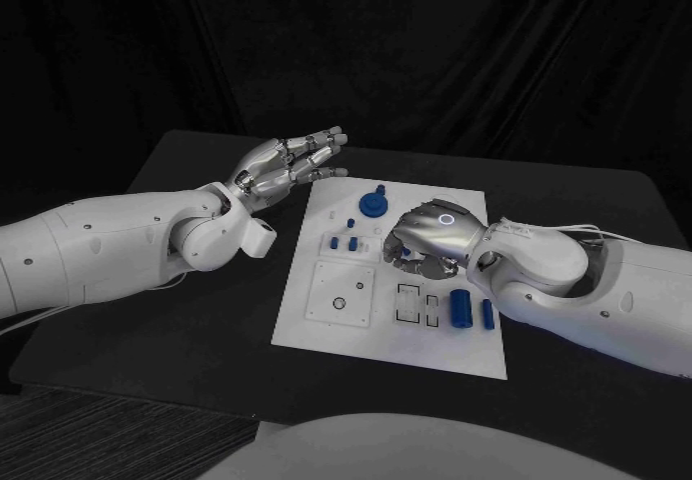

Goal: Assemble the parts on the task board

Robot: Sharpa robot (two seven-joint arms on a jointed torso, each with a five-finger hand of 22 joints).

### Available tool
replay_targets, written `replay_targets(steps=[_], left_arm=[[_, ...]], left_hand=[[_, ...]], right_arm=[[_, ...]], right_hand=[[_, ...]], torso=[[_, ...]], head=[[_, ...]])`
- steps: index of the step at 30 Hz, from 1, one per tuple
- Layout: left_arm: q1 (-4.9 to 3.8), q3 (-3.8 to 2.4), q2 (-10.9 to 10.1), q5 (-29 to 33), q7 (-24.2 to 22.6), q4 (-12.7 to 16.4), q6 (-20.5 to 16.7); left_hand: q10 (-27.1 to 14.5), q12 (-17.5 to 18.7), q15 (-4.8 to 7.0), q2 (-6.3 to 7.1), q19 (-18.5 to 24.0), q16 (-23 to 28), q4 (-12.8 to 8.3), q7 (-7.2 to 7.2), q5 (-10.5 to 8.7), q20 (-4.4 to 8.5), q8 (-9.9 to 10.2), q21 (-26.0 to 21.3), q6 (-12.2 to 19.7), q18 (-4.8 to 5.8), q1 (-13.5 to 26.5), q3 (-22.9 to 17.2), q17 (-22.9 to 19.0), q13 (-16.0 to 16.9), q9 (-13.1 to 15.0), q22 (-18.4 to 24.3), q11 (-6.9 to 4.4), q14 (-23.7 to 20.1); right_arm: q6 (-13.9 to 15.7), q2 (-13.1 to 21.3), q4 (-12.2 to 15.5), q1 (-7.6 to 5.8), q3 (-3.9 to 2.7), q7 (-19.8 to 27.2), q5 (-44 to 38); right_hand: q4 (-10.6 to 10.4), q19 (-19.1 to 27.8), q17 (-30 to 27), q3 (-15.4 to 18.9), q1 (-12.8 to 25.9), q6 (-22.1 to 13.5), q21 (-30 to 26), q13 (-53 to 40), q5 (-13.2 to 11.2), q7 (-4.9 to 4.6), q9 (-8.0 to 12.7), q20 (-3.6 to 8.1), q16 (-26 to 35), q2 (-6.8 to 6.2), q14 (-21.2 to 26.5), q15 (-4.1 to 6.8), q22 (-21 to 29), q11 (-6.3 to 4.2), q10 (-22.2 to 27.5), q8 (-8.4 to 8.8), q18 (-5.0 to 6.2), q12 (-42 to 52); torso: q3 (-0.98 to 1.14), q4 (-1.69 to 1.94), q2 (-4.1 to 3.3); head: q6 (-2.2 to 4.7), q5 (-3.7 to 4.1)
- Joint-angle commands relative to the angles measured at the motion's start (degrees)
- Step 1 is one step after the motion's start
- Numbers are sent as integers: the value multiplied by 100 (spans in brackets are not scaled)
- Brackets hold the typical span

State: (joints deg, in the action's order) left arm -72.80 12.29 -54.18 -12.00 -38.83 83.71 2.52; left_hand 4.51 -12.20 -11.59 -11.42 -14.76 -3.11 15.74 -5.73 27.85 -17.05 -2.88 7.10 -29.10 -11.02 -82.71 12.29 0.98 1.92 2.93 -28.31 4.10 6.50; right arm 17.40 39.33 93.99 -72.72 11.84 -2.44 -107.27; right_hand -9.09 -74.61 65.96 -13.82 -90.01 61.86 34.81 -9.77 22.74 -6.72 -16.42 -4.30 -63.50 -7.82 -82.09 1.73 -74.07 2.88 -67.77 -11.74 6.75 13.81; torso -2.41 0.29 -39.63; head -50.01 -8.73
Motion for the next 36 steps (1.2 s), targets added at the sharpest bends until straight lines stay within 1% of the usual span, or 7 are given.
replay_targets(steps=[1,7,9,17,32,33,36], left_arm=[[8,-6,13,32,-167,7,65],[8,-6,45,32,-172,-7,77],[8,-6,63,32,-171,-16,77],[8,-6,90,32,-158,-25,84],[12,-6,126,32,-105,-41,116],[13,-6,127,32,-103,-41,117],[14,-6,128,32,-98,-43,123]], left_hand=[[40,-101,-15,-30,-88,-78,30,12,105,10,-12,89,-69,294,-71,-80,71,12,2,-94,13,110],[65,-126,-26,-39,-141,-102,19,-6,136,13,-13,109,-79,339,-119,-102,76,17,3,-98,35,143],[68,-130,-26,-39,-148,-105,16,-8,143,14,-14,111,-83,346,-127,-105,76,17,3,-97,36,147],[77,-139,-29,-40,-167,-116,9,-16,153,14,-18,118,-114,361,-146,-114,79,19,7,-99,41,162],[83,-138,-38,-42,-192,-129,-5,-31,178,16,-22,125,-137,387,-183,-133,81,19,10,-91,52,176],[84,-138,-40,-44,-199,-131,-13,-35,191,17,-26,127,-160,396,-198,-141,81,19,12,-88,54,177],[85,-136,-42,-44,-207,-133,-18,-40,200,17,-28,129,-170,403,-209,-147,81,19,13,-88,56,179]], right_arm=[[0,-9,-51,16,-4,-194,-145],[-43,13,-123,19,-5,-473,-266],[-53,12,-171,19,-5,-622,-442],[-65,-35,-392,19,-5,-1192,-865],[-16,-174,-662,35,-5,-1199,-839],[-7,-182,-664,40,-5,-1174,-828],[-3,-213,-673,58,-5,-1105,-804]], right_hand=[[-5,80,-83,5,71,-164,-189,88,-165,-16,-13,-28,142,109,49,-53,-414,26,2,138,197,-63],[-55,204,-66,-9,172,-454,-428,207,-353,-52,99,-40,147,0,108,-31,-376,129,486,384,240,-323],[-125,182,6,58,310,-620,-387,237,-542,19,145,-45,60,-86,80,-39,-383,145,666,490,228,-388],[-342,-119,546,406,777,-784,261,181,-949,-32,230,-41,-611,-210,-157,-36,-521,142,799,628,133,-283],[-348,-267,645,564,860,-667,574,78,-911,30,235,-67,-760,-100,-207,-66,-580,109,615,594,90,-91],[-296,-311,682,511,759,-610,680,71,-740,68,228,-51,-811,-53,-233,-37,-601,91,561,571,83,-73],[-274,-318,677,475,708,-587,687,76,-655,80,228,-21,-811,-40,-233,11,-602,67,548,566,87,-82]], torso=[[12,20,-8],[14,12,-11],[10,-3,-7],[11,-12,-11],[13,9,-19],[9,14,-22],[10,16,-27]], head=[[1,47],[1,33],[1,17],[1,-3],[1,26],[1,34],[1,36]])
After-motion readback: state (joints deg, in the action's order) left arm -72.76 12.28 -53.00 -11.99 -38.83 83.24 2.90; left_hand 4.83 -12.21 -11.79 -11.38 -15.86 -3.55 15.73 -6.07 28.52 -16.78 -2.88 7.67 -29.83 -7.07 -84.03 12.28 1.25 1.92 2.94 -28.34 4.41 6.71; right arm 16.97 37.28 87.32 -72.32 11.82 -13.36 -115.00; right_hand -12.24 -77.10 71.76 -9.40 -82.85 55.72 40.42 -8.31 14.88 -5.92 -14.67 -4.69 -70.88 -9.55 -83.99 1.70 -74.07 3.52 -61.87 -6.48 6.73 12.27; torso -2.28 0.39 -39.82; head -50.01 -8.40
